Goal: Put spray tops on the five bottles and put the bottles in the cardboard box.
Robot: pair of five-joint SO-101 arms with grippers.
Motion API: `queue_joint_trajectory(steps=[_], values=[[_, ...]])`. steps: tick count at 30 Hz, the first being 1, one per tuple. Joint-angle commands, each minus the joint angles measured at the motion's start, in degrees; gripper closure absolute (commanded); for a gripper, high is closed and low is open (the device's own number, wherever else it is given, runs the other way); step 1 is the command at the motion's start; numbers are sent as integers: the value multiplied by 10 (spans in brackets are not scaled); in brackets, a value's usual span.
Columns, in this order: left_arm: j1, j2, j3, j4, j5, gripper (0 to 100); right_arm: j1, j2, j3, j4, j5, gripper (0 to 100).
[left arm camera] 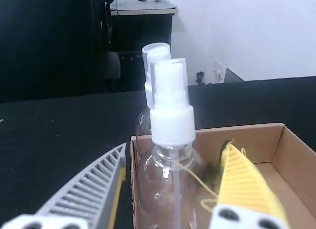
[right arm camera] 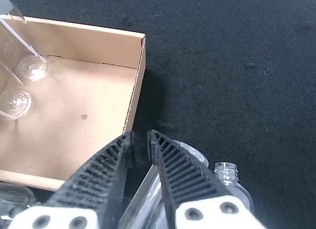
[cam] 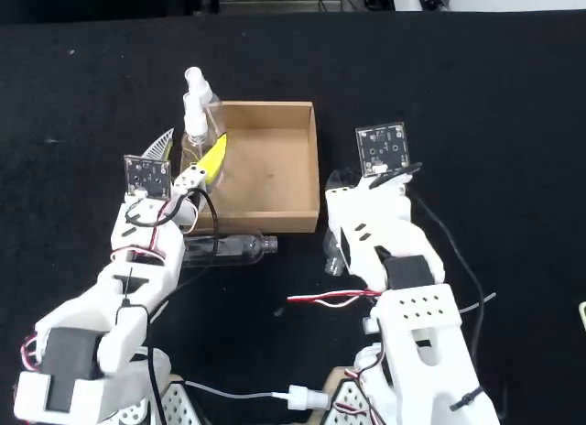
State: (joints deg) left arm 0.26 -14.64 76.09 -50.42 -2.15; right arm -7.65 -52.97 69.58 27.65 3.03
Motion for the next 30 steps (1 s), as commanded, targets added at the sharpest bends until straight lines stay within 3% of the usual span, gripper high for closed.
queue_joint_trajectory(steps=[1, 4, 17, 21, 25, 27, 30], values=[[-1, -40, 2, 4, 1, 722, 7, -15, -3, -17, 0, 959], [0, -55, 0, 36, 0, 722, 7, -15, -3, -17, 0, 959], [0, -257, -32, 415, 46, 723, 8, -15, -3, -17, 0, 959], [-5, -269, -96, 588, 46, 728, 8, -15, -3, -17, 0, 959], [0, -268, -204, 775, 45, 869, 8, -15, -3, -17, 0, 959], [0, -268, -233, 800, 34, 948, 7, -15, -3, -17, 0, 959], [10, -269, -235, 802, -36, 970, 8, -15, -3, -17, 0, 959]])
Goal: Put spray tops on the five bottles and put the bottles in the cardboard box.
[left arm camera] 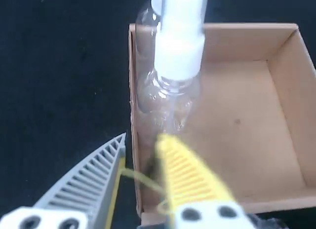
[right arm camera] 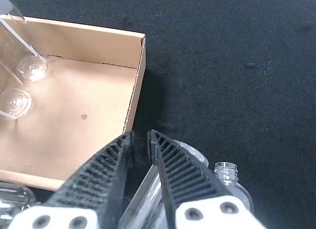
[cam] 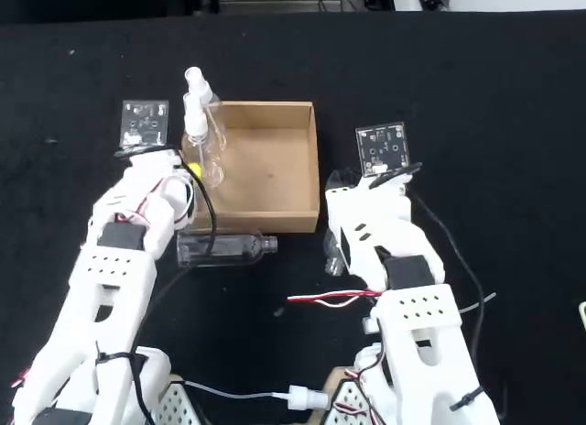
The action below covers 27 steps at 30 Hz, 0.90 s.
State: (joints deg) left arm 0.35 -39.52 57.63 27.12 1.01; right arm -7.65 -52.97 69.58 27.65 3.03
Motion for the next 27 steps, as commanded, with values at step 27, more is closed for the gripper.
queue_joint_trajectory(steps=[27], values=[[30, 256, -173, 25, -35, 970, 6, -15, -4, -17, 0, 959]])
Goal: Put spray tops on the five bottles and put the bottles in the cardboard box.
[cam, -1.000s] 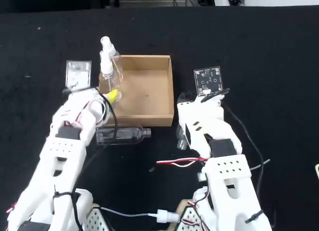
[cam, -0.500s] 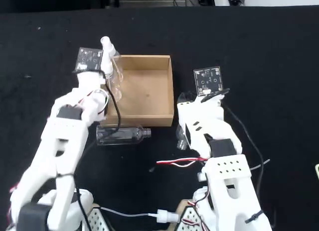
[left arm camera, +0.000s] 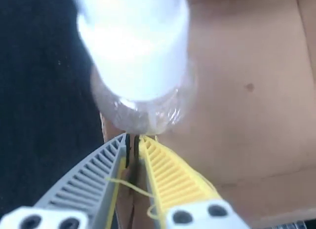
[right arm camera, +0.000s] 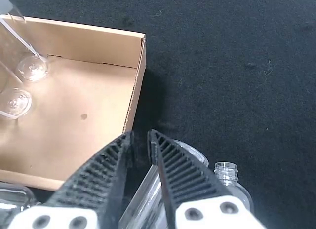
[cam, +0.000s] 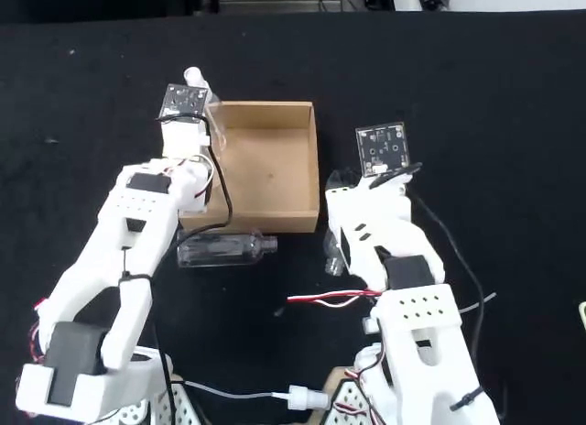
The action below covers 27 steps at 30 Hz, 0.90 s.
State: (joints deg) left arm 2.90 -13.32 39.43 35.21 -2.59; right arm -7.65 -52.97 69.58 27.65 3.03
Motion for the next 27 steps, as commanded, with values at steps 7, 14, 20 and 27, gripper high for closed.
queue_joint_trajectory(steps=[7, 14, 20, 27], values=[[1, -4, 29, -75, 3, 970, 6, -15, -4, -17, 0, 959], [14, -9, 29, -47, 5, 970, 6, -15, -4, -17, 0, 959], [23, -9, 20, -21, 6, 970, 6, -15, -5, -17, 0, 959], [22, -8, 25, -44, 6, 970, 6, -15, -5, -17, 0, 959]])
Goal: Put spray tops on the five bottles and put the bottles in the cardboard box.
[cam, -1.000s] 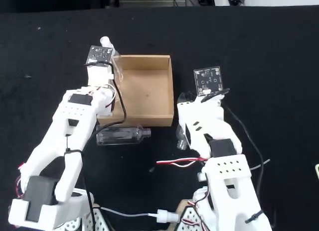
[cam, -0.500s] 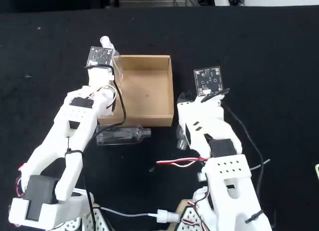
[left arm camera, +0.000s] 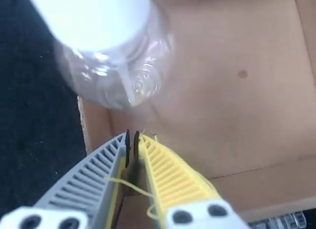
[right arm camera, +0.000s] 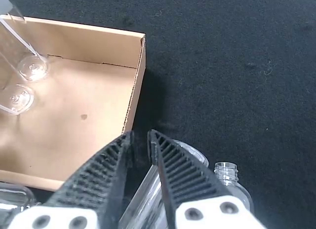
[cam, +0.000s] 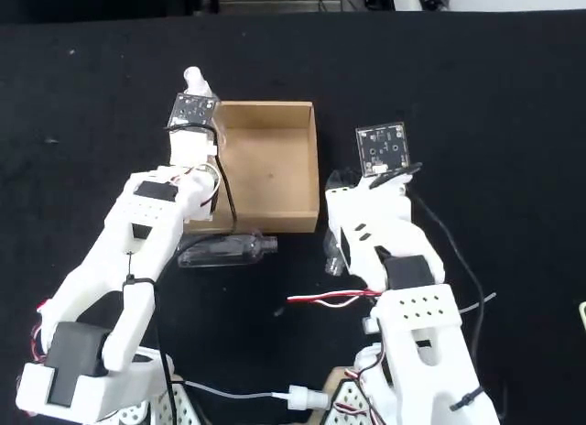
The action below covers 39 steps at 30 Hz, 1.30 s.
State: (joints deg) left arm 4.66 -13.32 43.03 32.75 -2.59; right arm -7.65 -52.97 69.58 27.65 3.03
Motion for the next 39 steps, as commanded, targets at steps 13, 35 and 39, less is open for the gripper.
queue_joint_trajectory(steps=[13, 35, 39], values=[[5, -9, -11, -29, 6, 970, 6, -15, -5, -17, 0, 959], [-15, -328, -27, 383, -247, 793, 6, -15, -4, -17, 0, 959], [-15, -330, -25, 464, -330, 741, 6, -15, -4, -17, 0, 959]])
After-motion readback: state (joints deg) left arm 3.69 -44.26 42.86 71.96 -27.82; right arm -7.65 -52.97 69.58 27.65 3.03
